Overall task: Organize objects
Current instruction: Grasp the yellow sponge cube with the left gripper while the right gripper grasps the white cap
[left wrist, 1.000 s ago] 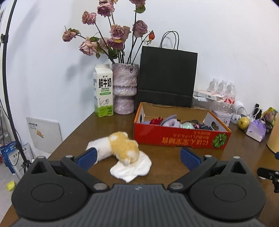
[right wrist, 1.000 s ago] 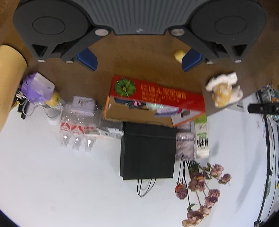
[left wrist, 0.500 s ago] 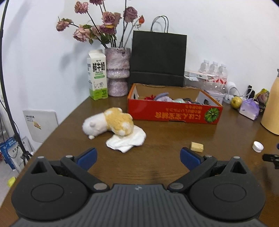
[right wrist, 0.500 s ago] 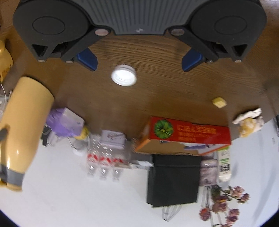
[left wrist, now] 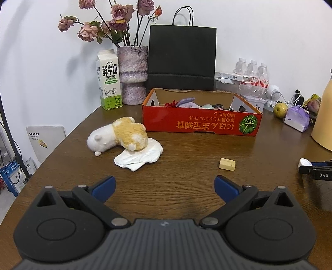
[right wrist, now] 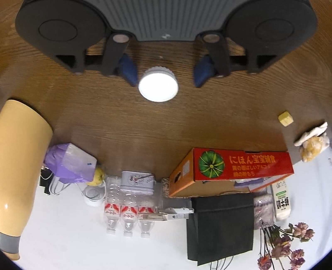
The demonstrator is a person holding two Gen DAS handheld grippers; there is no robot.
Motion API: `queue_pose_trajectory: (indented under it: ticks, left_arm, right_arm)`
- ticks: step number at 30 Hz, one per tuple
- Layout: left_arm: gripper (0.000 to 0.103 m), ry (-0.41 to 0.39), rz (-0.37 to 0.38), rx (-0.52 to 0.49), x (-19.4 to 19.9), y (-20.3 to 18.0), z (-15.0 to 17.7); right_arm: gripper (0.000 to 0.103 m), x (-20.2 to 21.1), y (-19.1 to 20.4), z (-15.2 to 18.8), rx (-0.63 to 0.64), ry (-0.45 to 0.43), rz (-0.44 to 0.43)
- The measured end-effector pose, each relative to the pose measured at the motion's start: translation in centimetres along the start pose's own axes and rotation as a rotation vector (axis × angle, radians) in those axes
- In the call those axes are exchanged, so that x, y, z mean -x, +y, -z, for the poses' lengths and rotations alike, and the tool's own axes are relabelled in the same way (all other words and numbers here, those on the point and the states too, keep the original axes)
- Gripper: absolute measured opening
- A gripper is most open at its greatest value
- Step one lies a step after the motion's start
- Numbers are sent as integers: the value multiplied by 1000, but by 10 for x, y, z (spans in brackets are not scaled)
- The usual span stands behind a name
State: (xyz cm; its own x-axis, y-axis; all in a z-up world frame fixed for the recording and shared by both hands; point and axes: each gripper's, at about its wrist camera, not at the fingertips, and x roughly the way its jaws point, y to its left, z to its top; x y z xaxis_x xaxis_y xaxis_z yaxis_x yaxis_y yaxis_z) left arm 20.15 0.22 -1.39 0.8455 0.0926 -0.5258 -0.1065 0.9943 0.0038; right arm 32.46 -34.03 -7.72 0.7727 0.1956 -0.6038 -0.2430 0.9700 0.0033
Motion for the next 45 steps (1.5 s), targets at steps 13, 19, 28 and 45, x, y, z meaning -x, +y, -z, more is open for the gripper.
queue_pose_trajectory:
  ticks: [13, 19, 28, 45]
  left_arm:
    - [103, 36, 44, -43, -28, -47, -3]
    - [103, 52, 76, -65, -46, -73, -7]
    - [103, 66, 99, -78, -80, -99, -11]
    - [41, 102, 95, -72, -127, -111, -11]
  right_arm:
    - [38, 5, -5, -2, -11, -39, -1]
    - [38, 10, -10, -1, -19, -71, 26]
    - [38, 16, -10, -1, -13, -104, 43]
    - [38, 21, -5, 0, 13, -139, 23]
